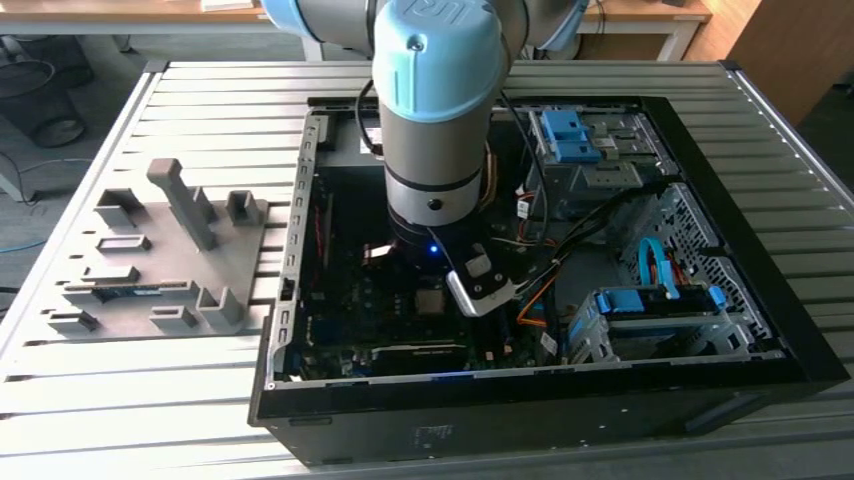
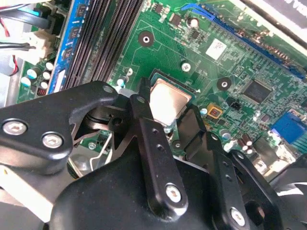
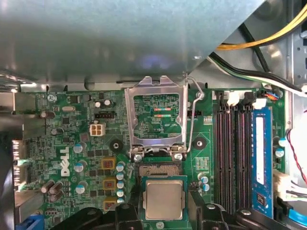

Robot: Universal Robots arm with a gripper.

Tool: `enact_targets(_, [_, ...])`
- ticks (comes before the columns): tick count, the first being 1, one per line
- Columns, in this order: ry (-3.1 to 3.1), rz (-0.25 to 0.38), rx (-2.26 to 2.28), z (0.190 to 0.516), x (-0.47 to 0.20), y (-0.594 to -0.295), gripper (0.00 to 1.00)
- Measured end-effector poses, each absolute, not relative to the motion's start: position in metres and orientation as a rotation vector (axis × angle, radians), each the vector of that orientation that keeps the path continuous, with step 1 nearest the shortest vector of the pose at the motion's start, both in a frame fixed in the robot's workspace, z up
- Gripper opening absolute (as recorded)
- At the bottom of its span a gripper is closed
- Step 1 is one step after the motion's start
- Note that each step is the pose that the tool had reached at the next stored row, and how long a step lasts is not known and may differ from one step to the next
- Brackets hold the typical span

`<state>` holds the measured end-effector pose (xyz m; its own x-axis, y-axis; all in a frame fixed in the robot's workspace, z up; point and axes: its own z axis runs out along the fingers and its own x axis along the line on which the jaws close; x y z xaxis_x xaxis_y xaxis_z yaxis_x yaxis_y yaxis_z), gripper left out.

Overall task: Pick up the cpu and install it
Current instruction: 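Place the cpu into insertion slot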

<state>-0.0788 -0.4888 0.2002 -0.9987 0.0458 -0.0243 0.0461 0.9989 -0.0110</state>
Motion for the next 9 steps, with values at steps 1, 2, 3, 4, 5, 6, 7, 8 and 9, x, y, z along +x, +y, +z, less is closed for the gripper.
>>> enact_targets(1, [3.117,-0.018,0.072,0.1996,-0.0788,-0.4888,0.47])
enact_targets(2, [3.117,-0.018,0.071,0.1991,-0.0788,-0.4888,0.47])
enact_targets(3, [3.117,-0.018,0.071,0.1984,-0.0788,-0.4888,0.47])
enact_targets(4, [3.117,-0.018,0.071,0.1977,-0.0788,-0.4888,0.47])
enact_targets(5, [3.117,-0.018,0.071,0.197,-0.0789,-0.4888,0.47])
enact_targets(6, [3.117,-0.018,0.071,0.1963,-0.0793,-0.4888,0.47])
enact_targets(7, [3.117,-0.018,0.071,0.1956,-0.0795,-0.4888,0.47])
enact_targets(8, [3.117,-0.018,0.071,0.1949,-0.0799,-0.4888,0.47])
enact_targets(9, [3.117,-0.018,0.071,0.1943,-0.0803,-0.4888,0.47])
